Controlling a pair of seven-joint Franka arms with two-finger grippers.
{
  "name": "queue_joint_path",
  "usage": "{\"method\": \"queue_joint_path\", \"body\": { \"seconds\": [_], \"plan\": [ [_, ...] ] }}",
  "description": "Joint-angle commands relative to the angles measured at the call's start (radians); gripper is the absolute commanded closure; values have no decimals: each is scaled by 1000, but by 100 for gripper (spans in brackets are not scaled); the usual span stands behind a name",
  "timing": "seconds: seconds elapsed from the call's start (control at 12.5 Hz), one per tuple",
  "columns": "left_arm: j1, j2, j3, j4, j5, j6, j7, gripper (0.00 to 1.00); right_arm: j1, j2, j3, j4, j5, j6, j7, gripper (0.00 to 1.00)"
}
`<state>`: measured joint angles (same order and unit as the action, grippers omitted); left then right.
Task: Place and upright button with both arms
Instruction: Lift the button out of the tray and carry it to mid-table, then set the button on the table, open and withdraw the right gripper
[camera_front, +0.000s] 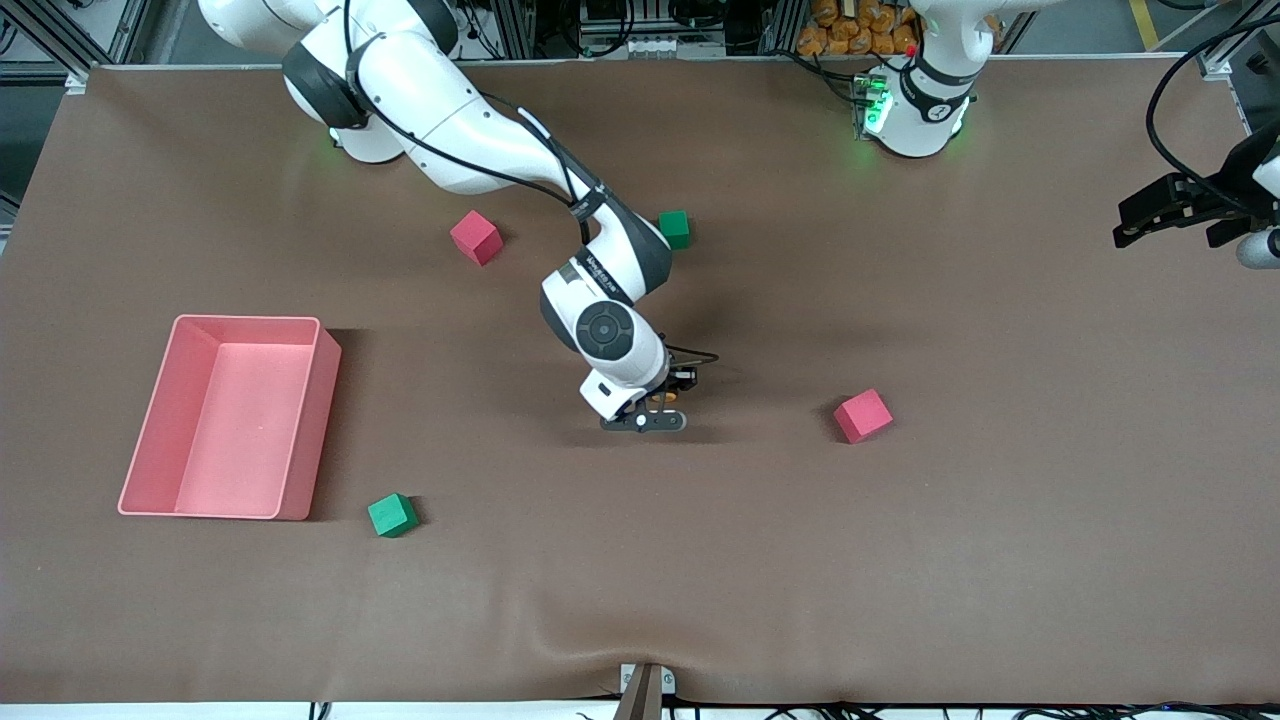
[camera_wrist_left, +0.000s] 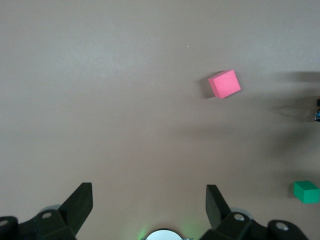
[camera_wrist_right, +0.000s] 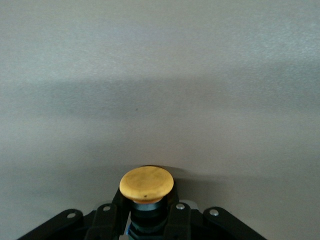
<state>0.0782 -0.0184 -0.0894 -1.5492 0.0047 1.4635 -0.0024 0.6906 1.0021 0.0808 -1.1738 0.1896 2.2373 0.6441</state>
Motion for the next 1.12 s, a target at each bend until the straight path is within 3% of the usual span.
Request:
{"method": "queue_joint_path", "body": {
  "seconds": [0.0,0.32,0.72,1.04],
  "plan": [
    [9,5,-6,8,-17,-8,22,0,1,26,0,60,-24,-28,26,0],
    [9,8,-6,11,-17,-8,22,0,-112,-64,26,129,-18,-134,19,0],
    [5,29,-7,8,-34,14,19,0,-373,-273,37,135,-21,-528,-39,0],
    [-50,128,-33,12,-48,95,-10,0,-592,-416,37,135,-24,-743,-104,0]
  ]
}}
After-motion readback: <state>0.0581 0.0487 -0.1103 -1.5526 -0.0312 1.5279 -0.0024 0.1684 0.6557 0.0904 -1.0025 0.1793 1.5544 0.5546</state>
